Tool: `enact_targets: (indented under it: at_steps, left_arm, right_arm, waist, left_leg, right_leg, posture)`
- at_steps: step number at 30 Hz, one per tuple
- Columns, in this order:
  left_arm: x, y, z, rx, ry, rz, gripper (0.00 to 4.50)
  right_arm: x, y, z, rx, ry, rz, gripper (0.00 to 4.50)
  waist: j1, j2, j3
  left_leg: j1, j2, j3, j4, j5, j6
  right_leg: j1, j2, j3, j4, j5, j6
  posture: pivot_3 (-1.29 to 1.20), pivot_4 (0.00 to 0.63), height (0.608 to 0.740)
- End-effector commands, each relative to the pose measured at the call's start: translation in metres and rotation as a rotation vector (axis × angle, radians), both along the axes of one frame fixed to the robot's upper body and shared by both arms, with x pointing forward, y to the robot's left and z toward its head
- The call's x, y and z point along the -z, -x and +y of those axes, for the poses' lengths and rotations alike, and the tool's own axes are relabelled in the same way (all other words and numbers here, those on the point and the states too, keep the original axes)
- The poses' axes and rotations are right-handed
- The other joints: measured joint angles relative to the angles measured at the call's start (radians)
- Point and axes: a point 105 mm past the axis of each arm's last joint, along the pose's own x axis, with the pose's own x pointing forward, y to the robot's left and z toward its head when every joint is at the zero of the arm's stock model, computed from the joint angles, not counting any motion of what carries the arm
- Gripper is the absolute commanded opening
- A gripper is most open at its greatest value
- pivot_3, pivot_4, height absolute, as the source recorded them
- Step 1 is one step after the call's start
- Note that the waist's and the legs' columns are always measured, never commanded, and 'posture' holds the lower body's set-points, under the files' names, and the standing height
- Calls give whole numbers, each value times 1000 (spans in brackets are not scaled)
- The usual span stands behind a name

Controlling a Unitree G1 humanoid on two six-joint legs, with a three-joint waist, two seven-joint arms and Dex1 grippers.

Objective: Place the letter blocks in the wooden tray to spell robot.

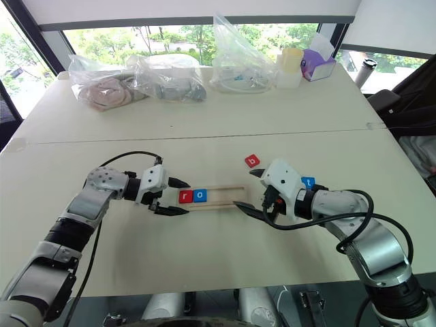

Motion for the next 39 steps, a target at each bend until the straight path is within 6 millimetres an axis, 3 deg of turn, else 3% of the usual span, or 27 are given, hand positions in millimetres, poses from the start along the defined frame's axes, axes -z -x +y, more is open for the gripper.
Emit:
enact_targets:
  at_steps: [1, 8, 21, 23, 24, 27, 34, 39]
  left_arm:
    - [23, 19, -17, 73, -40, 72, 3135]
    - [23, 29, -26, 101, -41, 66, 3135]
    - [32, 33, -23, 74, -89, 62, 3135]
    - [33, 30, -22, 49, -89, 58, 4158]
    - [33, 29, -22, 43, -89, 57, 4415]
    - [34, 30, -19, 26, -89, 65, 4471]
    - [35, 30, 8, -62, -112, 84, 4471]
    - [35, 33, 43, -144, -157, 99, 4471]
  right_arm:
    - [-13, 4, 0, -5, -6, -52, 4500]
    - [-13, 7, 2, -4, -10, -43, 4500]
    - [-14, 7, 5, -14, -16, -38, 4500]
    - [-14, 6, 6, -16, -16, -37, 4500]
    - [-14, 6, 6, -16, -16, -37, 4500]
    - [-14, 6, 7, -21, -18, -38, 4500]
    - [-14, 5, 9, -28, -20, -38, 4500]
    - [-14, 2, 9, -35, -21, -39, 4500]
  waist:
    - [0, 0, 0]
    - [-2, 0, 0]
    - [-2, 0, 0]
    - [-2, 0, -1]
    - [-1, 0, -1]
    - [-2, 1, -1]
    - [-8, 0, -2]
    - [-38, -1, -3]
  left_leg:
    - [0, 0, 0, 0, 0, 0]
    - [0, 0, 0, 0, 0, 0]
    - [0, 0, 0, 0, 0, 0]
    - [1, 0, 0, 0, 0, 0]
    - [1, 0, 0, 0, 0, 0]
    - [1, 0, 0, 0, 0, 0]
    - [2, 0, 0, 0, 0, 0]
    - [3, 2, -1, -3, 0, 0]
  right_leg:
    - [0, 0, 0, 0, 0, 0]
    - [0, 0, 0, -1, 0, 0]
    - [0, 0, 0, -1, 0, 0]
    - [1, 0, 0, -1, -1, 0]
    - [1, 0, 0, -1, -1, 0]
    - [1, 0, 0, -1, -1, 0]
    - [1, 0, 0, -1, -1, 0]
    - [1, 2, 0, 0, -1, 0]
  posture:
    - [0, 150, 740]
    - [0, 150, 740]
    - [0, 150, 740]
    - [0, 150, 740]
    - [0, 150, 740]
    - [0, 150, 740]
    - [0, 150, 740]
    - [0, 150, 740]
